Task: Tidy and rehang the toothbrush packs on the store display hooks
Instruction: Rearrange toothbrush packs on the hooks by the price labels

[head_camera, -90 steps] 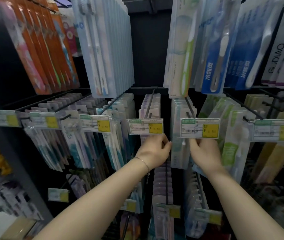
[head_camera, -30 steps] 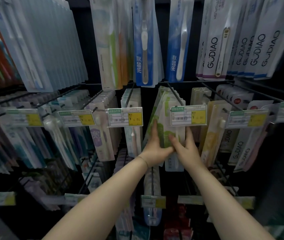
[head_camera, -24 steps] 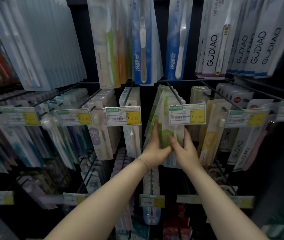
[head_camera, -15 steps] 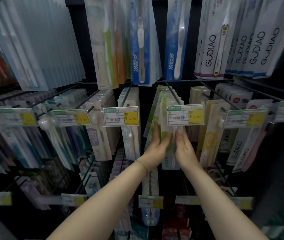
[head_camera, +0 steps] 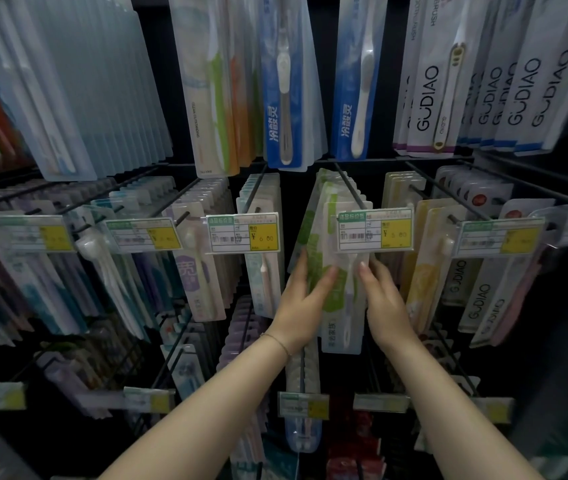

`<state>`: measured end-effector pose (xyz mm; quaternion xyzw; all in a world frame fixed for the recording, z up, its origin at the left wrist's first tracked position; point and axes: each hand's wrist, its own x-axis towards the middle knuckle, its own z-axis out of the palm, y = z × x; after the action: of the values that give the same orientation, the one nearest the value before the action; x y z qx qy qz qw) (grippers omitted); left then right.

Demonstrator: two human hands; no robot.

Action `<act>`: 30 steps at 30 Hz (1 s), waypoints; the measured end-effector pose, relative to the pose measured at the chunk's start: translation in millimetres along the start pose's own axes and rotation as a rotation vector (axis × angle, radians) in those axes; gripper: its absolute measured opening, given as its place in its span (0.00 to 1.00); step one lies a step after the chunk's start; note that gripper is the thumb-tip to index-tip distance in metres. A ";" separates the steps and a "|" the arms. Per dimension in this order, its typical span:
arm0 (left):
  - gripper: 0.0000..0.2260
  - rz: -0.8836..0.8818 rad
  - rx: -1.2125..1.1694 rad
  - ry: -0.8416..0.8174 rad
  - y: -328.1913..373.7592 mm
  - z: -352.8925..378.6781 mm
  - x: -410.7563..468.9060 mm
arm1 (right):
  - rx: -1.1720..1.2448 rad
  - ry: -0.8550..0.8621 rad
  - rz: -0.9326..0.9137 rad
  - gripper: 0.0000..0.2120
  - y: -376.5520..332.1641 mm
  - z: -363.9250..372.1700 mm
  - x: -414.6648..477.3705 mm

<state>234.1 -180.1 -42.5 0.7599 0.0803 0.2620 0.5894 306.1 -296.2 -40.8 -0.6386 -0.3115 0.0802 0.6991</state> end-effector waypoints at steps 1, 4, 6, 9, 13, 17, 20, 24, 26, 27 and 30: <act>0.23 0.000 -0.001 0.003 -2.7 -0.6 1.6 | -0.016 0.021 -0.011 0.16 2.2 0.3 2.3; 0.34 -0.068 -0.017 0.063 -3.1 0.8 10.6 | -0.018 0.038 -0.045 0.23 3.4 3.0 10.9; 0.38 -0.113 -0.107 0.108 -1.2 4.5 18.1 | 0.006 0.051 -0.002 0.27 4.0 2.9 18.9; 0.44 -0.143 -0.212 0.179 -1.3 9.0 29.1 | 0.185 0.052 0.029 0.17 -1.7 5.1 32.1; 0.37 -0.258 -0.267 0.109 -76.0 21.6 65.3 | 0.309 0.043 0.120 0.16 1.3 13.1 37.4; 0.38 -0.247 -0.308 0.096 -72.8 22.7 59.0 | 0.406 0.058 0.179 0.15 10.3 18.3 40.5; 0.27 -0.197 -0.474 0.040 -16.5 24.4 44.2 | 0.477 0.051 0.227 0.19 12.3 17.3 41.5; 0.23 -0.177 -0.514 0.024 -5.7 24.9 36.6 | 0.548 -0.020 0.249 0.22 13.7 17.4 38.7; 0.23 -0.209 -0.527 0.032 -6.5 25.8 36.8 | 0.523 -0.018 0.243 0.22 11.3 17.2 37.8; 0.23 -0.225 -0.542 0.018 -5.1 26.4 36.3 | 0.506 -0.003 0.234 0.22 9.8 16.4 37.9; 0.24 -0.239 -0.561 -0.014 -1.8 31.6 34.3 | 0.466 0.004 0.238 0.24 9.2 14.0 38.9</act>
<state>279.2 -191.7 -39.1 0.5545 0.0896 0.1977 0.8034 332.1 -263.0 -36.6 -0.4927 -0.2058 0.2301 0.8136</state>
